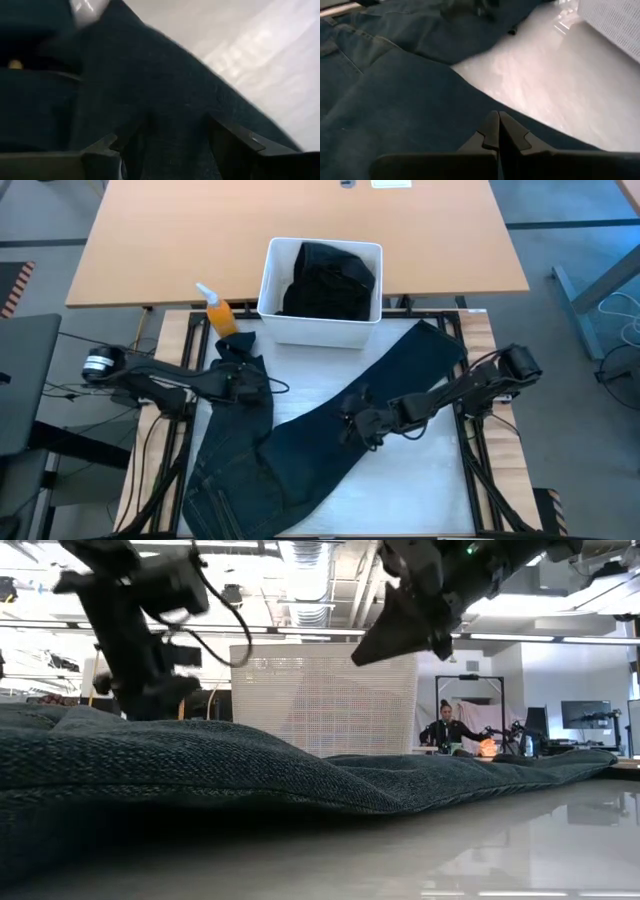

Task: Fold laundry
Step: Fold the blue long pants

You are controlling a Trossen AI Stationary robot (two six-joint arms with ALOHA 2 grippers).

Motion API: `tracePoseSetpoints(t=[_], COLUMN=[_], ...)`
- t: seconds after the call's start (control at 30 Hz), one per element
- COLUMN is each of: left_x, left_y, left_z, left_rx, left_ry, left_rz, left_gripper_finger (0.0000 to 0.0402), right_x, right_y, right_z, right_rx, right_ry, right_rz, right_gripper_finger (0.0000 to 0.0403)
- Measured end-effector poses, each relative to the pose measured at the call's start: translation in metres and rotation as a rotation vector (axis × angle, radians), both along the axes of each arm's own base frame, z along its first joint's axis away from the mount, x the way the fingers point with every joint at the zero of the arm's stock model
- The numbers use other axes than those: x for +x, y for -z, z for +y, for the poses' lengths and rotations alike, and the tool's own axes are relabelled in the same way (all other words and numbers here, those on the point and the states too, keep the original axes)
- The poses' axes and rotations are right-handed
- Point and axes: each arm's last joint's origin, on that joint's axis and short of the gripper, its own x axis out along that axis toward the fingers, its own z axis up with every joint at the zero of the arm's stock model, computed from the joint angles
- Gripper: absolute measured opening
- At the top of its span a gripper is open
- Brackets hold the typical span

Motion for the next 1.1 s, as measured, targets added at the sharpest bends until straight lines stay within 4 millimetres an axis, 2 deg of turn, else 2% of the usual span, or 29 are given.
tracePoseSetpoints(t=[0.13,0.23,0.3,0.4,0.5,0.6,0.67,0.77,0.87,0.97,1.1], left_x=[0.011,0.016,0.02,0.027,0.035,0.043,0.04,0.032,0.021,0.012,0.008], left_y=[0.024,0.035,0.037,0.025,-0.008,-0.061,-0.095,-0.146,-0.187,-0.207,-0.198], left_z=[0.004,0.004,0.002,-0.007,-0.017,-0.03,-0.042,-0.059,-0.072,-0.084,-0.099], left_rx=[-0.098,-0.114,-0.111,-0.113,-0.152,-0.113,-0.065,-0.014,0.009,0.0,-0.049], left_ry=[0.04,0.064,0.09,0.143,0.255,0.392,0.533,0.687,0.813,0.879,0.886], left_rz=[0.088,0.137,0.153,0.13,0.102,-0.014,-0.064,-0.209,-0.364,-0.456,-0.429], left_gripper_finger=[0.016,0.009,0.0031,0.0013,0.0005,0.0003,0.0002,0.0001,0.0001,0.0001,0.0], right_x=[-0.006,-0.014,-0.021,-0.032,-0.042,-0.052,-0.06,-0.072,-0.081,-0.087,-0.09], right_y=[-0.005,-0.012,-0.016,-0.023,-0.031,-0.037,-0.038,-0.026,0.002,0.028,0.037], right_z=[0.0,0.001,0.002,0.003,-0.001,-0.005,-0.009,-0.015,-0.023,-0.028,-0.031], right_rx=[-0.026,-0.053,-0.073,-0.106,-0.136,-0.165,-0.167,-0.136,-0.053,0.031,0.06], right_ry=[-0.013,0.003,0.009,0.017,0.044,0.075,0.097,0.132,0.153,0.156,0.146], right_rz=[0.023,0.029,0.045,0.066,0.076,0.102,0.121,0.125,0.119,0.093,0.066], right_gripper_finger=[0.002,0.002,0.002,0.0021,0.0021,0.0021,0.0021,0.0021,0.0021,0.0021,0.0021])
